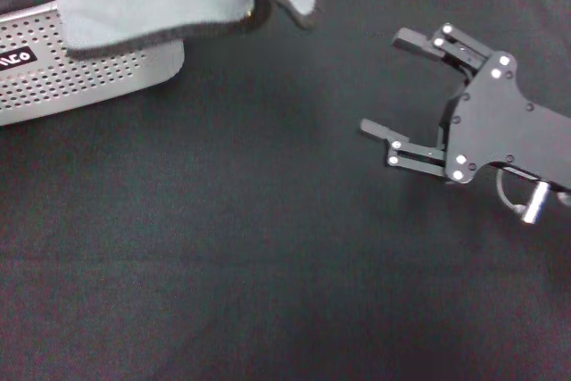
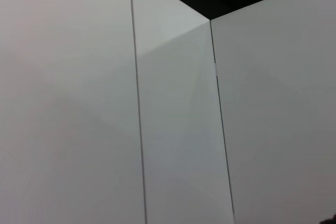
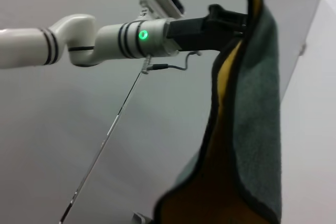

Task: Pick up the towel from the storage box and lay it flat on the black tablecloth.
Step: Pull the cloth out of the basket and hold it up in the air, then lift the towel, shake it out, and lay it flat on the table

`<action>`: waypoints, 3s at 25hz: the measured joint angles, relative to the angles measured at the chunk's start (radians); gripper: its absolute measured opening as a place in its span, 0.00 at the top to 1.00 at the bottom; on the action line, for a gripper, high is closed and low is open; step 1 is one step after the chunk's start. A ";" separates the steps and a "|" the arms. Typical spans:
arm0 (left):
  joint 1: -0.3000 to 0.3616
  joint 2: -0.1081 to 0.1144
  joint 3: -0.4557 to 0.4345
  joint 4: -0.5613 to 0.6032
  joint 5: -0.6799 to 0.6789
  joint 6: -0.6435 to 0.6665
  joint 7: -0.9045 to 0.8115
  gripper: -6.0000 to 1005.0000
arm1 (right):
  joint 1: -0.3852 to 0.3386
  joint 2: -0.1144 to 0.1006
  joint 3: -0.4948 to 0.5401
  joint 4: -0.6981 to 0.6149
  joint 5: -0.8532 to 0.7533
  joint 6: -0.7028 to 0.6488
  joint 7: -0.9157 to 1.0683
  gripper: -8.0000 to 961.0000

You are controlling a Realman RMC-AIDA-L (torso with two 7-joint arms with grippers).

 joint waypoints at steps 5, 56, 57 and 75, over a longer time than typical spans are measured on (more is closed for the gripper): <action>-0.003 -0.010 0.004 -0.019 0.003 0.024 -0.013 0.98 | -0.060 0.000 -0.293 -0.155 0.247 0.234 -0.166 0.19; -0.012 -0.014 0.062 -0.045 0.037 0.039 -0.016 0.97 | -0.159 0.000 -0.947 -0.388 1.168 0.320 -1.218 0.65; -0.012 -0.014 0.062 -0.045 0.037 0.039 -0.016 0.97 | -0.158 0.000 -0.947 -0.388 1.173 0.320 -1.218 0.70; 0.002 -0.019 0.060 -0.340 0.105 0.138 0.179 0.96 | -0.156 -0.012 -0.932 -0.342 1.179 0.212 -0.679 0.98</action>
